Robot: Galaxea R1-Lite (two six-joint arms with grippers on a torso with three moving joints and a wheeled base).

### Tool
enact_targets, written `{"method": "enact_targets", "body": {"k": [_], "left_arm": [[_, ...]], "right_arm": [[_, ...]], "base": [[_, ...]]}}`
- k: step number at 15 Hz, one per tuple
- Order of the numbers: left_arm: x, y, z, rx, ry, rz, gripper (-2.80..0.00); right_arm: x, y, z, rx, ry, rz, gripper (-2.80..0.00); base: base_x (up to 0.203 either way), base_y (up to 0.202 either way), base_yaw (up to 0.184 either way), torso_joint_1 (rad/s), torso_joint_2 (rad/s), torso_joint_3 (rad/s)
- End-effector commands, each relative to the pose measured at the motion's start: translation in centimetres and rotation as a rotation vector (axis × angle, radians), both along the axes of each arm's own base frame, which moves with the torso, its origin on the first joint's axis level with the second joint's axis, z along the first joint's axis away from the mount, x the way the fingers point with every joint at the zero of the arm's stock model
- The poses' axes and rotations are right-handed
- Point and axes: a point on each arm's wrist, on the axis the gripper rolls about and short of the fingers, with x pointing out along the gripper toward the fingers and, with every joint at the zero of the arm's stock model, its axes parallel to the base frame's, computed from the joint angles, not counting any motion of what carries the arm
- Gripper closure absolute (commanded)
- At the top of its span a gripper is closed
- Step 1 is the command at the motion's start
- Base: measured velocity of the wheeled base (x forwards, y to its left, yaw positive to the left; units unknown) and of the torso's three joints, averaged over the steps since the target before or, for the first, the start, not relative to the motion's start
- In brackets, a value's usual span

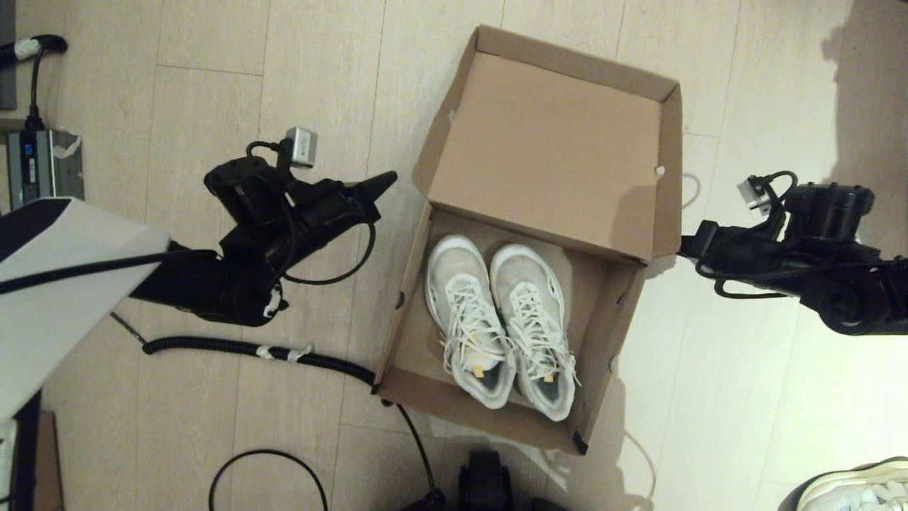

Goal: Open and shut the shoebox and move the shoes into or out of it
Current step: Close the shoe box

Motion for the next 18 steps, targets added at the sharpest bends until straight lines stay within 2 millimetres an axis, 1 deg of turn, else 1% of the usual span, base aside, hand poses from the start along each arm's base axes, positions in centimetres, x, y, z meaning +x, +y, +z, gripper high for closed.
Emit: {"method": "enact_targets", "body": {"k": [1, 2, 4, 5, 7, 9, 11, 13, 15, 16, 18], "left_arm": [[0.9, 0.2, 0.4, -0.008, -0.027, 0.006, 0.00], [1.6, 0.2, 0.8, -0.012, -0.043, 0.010, 0.00], [2.9, 0.1, 1.3, -0.015, -0.060, 0.013, 0.00], [3.4, 0.0, 1.4, -0.016, -0.064, 0.013, 0.00], [4.2, -0.2, 1.4, -0.017, -0.067, 0.013, 0.00], [4.7, -0.4, 1.6, -0.017, -0.069, 0.012, 0.00], [5.4, -0.6, 1.5, -0.016, -0.075, 0.000, 0.00], [6.2, -0.8, 1.6, -0.017, -0.082, -0.007, 0.00], [6.4, -0.9, 1.2, -0.008, -0.063, -0.022, 0.00], [6.5, -0.9, 1.1, -0.007, -0.061, -0.021, 0.00], [6.4, -0.8, 1.2, -0.007, -0.063, -0.022, 0.00]], "right_arm": [[-0.6, -0.1, 1.8, -0.008, -0.037, -0.036, 0.00], [-0.5, -0.3, 2.0, -0.034, -0.034, -0.109, 0.00], [-0.3, -0.6, 1.9, -0.206, -0.042, -0.281, 0.00], [0.1, -0.3, 2.0, -0.291, -0.043, -0.373, 0.00], [1.7, 0.8, 3.2, -0.340, -0.080, -0.453, 0.00], [3.6, 1.7, 4.5, -0.325, -0.101, -0.462, 0.00], [5.3, 2.1, 5.9, -0.268, -0.103, -0.467, 0.00], [6.5, 2.4, 6.4, -0.237, -0.072, -0.460, 0.00], [6.7, 2.6, 7.0, -0.195, -0.057, -0.402, 0.00], [6.7, 2.6, 7.5, -0.163, -0.052, -0.392, 0.00], [6.8, 2.6, 8.0, -0.145, -0.034, -0.377, 0.00]], "base": [[0.000, 0.000, 0.000, 0.000, 0.00, 0.000], [0.000, 0.000, 0.000, 0.000, 0.00, 0.000], [0.000, 0.000, 0.000, 0.000, 0.00, 0.000], [0.000, 0.000, 0.000, 0.000, 0.00, 0.000], [0.000, 0.000, 0.000, 0.000, 0.00, 0.000], [0.000, 0.000, 0.000, 0.000, 0.00, 0.000], [0.000, 0.000, 0.000, 0.000, 0.00, 0.000], [0.000, 0.000, 0.000, 0.000, 0.00, 0.000], [0.000, 0.000, 0.000, 0.000, 0.00, 0.000], [0.000, 0.000, 0.000, 0.000, 0.00, 0.000], [0.000, 0.000, 0.000, 0.000, 0.00, 0.000]]}}
